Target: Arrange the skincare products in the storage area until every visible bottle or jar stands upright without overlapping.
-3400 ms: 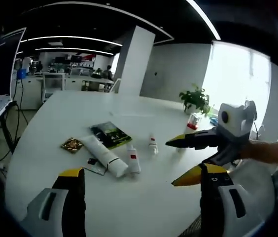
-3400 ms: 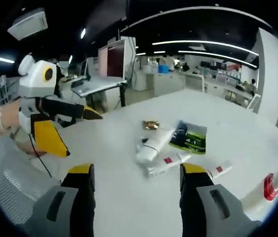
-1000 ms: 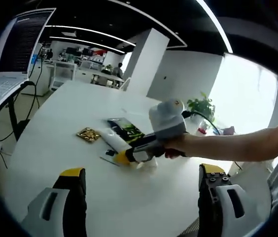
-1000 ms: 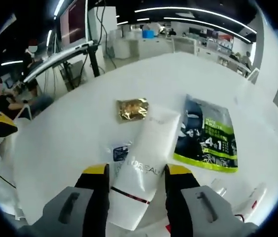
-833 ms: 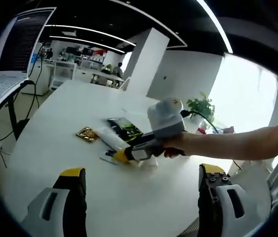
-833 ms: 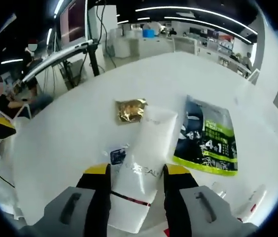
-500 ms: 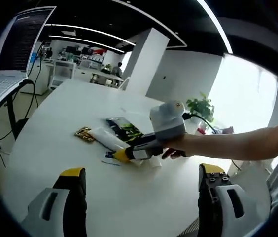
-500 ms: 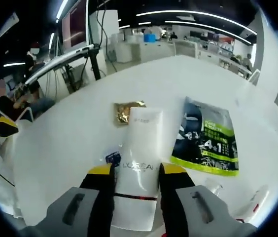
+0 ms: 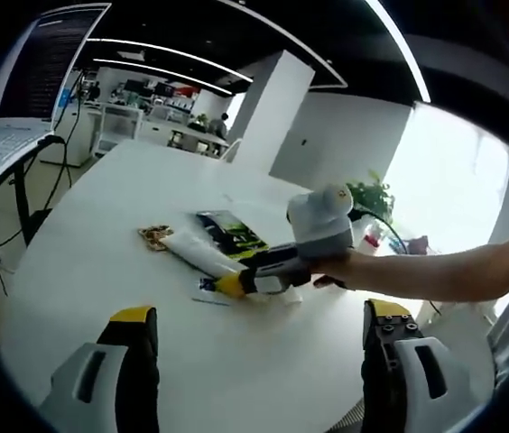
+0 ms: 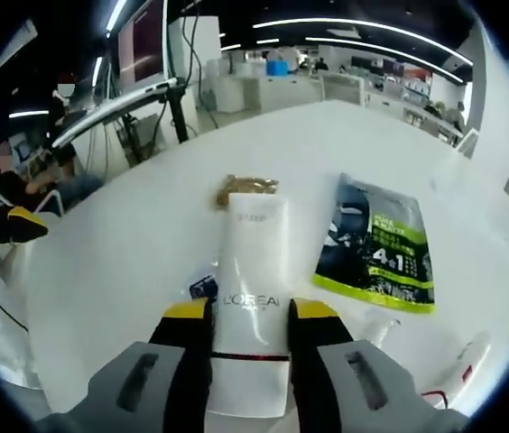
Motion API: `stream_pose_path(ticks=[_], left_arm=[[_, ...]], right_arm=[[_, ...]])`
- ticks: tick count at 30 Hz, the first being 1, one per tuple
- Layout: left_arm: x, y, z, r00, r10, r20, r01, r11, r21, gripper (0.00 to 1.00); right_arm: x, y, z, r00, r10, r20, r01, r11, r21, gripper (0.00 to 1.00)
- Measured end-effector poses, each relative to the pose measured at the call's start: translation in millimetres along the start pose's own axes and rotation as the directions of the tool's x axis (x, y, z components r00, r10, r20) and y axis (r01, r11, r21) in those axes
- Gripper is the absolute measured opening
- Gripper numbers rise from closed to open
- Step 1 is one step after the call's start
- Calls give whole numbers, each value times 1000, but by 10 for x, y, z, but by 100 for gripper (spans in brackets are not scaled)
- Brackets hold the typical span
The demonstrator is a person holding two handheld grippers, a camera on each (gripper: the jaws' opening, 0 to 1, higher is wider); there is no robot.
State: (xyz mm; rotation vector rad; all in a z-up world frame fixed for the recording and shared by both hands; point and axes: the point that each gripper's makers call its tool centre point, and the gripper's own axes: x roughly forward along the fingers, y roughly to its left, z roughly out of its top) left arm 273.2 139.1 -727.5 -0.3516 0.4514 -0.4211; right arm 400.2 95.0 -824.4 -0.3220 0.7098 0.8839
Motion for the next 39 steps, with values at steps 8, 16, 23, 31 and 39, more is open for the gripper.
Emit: stream_pose_path(ticks=[8,16,23,31,39], left_arm=[[73,-3,9,1000,-28,14,28,999,-41,84],[180,36,72,998,-42,53,48,993,-107,76],[331,151,108,996,-50,73,61,985,-164,68],[536,255,133,997,-51,51,60,981,-186,62],[720,329,102,998,-49,30,55,967,-248,60]], right_arm=[[-105,55,-62,999,34,28,-35,999,37,30],[-148,19,-144,998,50,29,-54,984,170,30],[-138,-18,-134,994,81,69,-100,939,330,29],[-188,-2,-136,984,112,139,-165,868,468,29],[-239,23,-151,972,124,199,-216,802,557,29]])
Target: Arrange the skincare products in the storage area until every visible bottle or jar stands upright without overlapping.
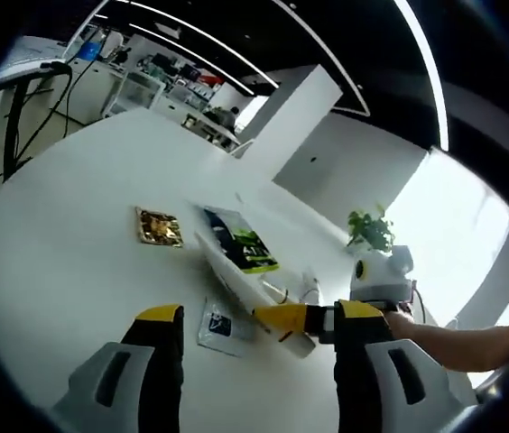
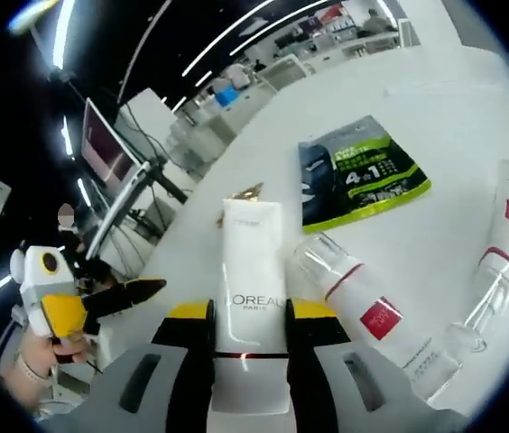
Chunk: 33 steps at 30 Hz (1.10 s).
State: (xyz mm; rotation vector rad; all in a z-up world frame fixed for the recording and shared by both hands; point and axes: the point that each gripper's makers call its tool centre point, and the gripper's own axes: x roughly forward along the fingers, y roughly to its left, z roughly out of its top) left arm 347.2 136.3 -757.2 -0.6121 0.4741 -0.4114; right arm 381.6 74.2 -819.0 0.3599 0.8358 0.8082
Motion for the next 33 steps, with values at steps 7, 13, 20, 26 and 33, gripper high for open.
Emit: stream_pose_path(ticks=[7,13,20,26,33], left_arm=[[184,-5,-33,1000,8,-22,-9,999,-34,53],[373,118,15,999,-4,-47,1,998,-68,48],[561,187,-59,994,-11,-112,2,997,-78,47],[686,183,-67,991,-16,-136,5,997,-79,41],[767,218,-79,989,-7,-145,-3,998,-70,19]], right_arm=[[-28,38,-36,999,45,29,-47,994,102,28],[-76,69,-72,997,61,37,-65,991,116,28],[-98,112,-109,997,66,49,-71,992,101,29],[-95,111,-115,996,75,58,-79,994,70,28],[-89,120,-119,996,74,57,-77,996,50,28]])
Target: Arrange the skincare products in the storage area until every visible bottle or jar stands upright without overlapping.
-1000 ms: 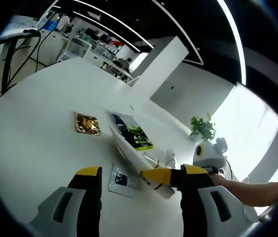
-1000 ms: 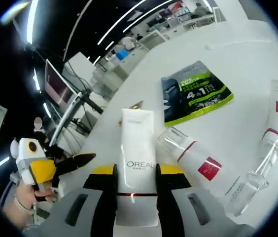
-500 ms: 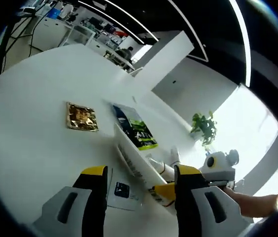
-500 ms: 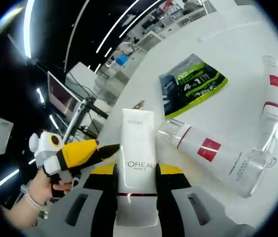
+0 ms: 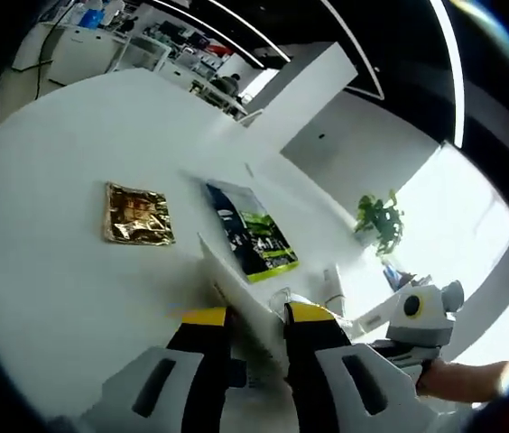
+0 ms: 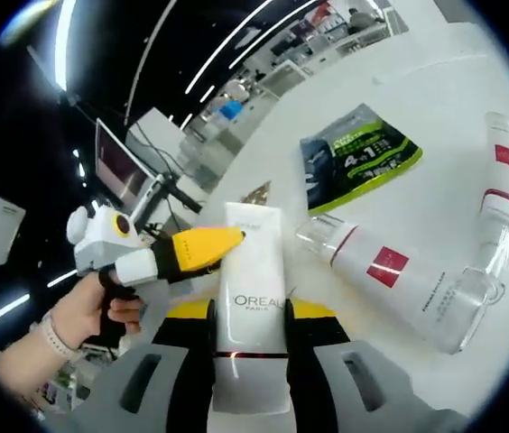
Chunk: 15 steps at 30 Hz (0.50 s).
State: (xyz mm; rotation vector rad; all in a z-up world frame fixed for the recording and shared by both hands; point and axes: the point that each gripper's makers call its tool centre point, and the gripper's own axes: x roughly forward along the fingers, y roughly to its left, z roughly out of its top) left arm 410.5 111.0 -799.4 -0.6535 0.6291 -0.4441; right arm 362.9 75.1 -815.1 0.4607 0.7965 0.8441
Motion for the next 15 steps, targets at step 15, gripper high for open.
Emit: stream_pose_path(ticks=[15], left_arm=[[120,49,-37,999,24,-41,-26,999,-42,23]], right_arm=[[-3,28,-25,1000,-18,-5,17,994,-109,28]])
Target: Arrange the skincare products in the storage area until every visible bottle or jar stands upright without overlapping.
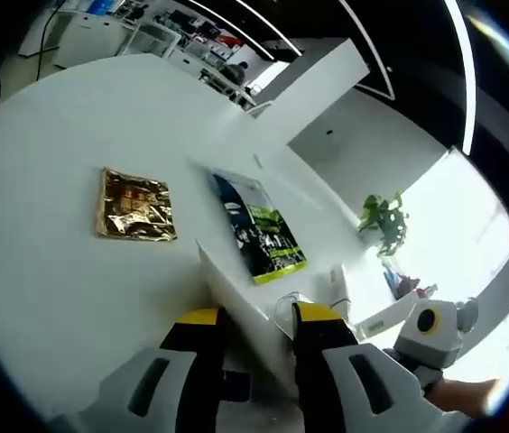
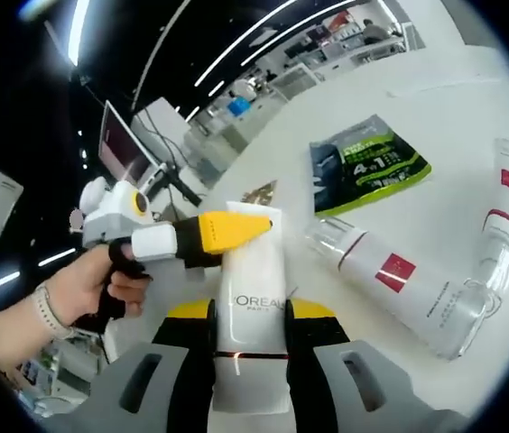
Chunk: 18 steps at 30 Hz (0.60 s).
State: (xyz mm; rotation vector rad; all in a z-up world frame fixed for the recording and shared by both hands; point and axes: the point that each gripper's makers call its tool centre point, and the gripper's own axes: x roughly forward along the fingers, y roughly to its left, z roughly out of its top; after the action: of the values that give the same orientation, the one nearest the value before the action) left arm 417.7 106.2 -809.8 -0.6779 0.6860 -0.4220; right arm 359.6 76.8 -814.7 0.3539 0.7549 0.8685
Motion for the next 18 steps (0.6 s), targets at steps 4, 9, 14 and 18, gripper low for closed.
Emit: stream_pose_path(ticks=[4,9,14,18], left_arm=[[16,-6,1,1000,4,9,-3,1000,-16,23],[-24,-158,-89,1000,10,18,-10,1000,9,21],[-64,-178,-131,999,17,29,-16,999,-45,18],[-113,-260,-166,998,13,60,-6,993,-117,15]], right_arm=[[-17,25,-23,1000,-9,11,9,999,-38,28],[-8,66,-35,999,-51,3,51,971,-232,28],[25,50,-31,997,-82,-6,77,954,-291,28],[9,87,-52,995,-101,-8,93,934,-345,29]])
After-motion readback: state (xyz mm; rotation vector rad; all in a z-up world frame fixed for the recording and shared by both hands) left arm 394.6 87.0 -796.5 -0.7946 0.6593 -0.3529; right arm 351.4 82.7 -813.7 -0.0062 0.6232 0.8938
